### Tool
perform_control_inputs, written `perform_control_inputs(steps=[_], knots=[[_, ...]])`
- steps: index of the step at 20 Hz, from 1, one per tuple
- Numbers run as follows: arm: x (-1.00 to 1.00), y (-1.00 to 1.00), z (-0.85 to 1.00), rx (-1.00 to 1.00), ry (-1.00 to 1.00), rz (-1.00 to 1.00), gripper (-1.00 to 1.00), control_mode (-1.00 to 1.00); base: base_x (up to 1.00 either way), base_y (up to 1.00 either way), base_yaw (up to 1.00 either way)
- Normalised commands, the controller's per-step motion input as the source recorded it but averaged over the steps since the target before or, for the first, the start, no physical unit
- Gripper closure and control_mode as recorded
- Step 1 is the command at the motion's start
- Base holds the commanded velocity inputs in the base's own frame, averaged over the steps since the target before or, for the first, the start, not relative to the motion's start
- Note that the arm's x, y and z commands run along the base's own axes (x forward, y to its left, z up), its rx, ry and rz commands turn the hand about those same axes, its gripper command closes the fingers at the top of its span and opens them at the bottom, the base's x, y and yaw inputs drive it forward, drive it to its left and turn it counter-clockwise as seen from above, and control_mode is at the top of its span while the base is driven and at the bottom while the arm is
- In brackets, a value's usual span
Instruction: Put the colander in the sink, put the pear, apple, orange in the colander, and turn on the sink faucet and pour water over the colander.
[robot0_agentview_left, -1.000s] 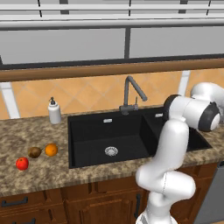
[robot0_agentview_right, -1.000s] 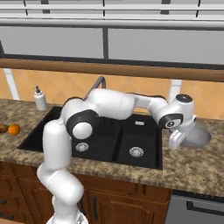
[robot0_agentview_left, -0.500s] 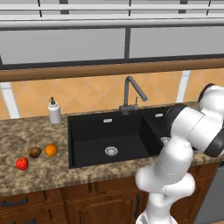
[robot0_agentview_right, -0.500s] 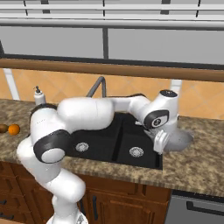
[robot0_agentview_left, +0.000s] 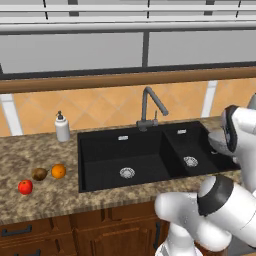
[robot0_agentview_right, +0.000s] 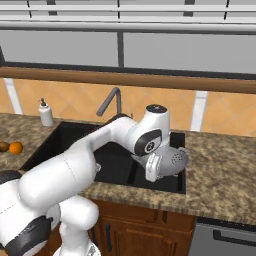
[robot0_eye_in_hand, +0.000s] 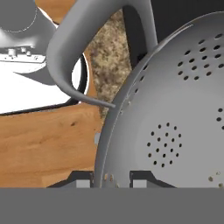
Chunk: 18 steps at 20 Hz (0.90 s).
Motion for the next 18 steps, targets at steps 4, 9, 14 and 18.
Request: perform_control_inputs(steps=[4,9,14,18], knots=[[-0.15,1.00,0.17,-0.02,-0.13,0.26,1.00,-1.00,0.00,0.00,0.00],[-0.07,1.00,0.12,0.00,-0.08,0.23,1.00,-1.00,0.00,0.00,0.00],[0.14,1.00,0.04,0.00,0.00,0.16,1.00,-1.00,0.00,0.00,0.00],[0.35,1.00,0.05,0.00,0.01,0.13,1.00,-1.00,0.00,0.00,0.00]])
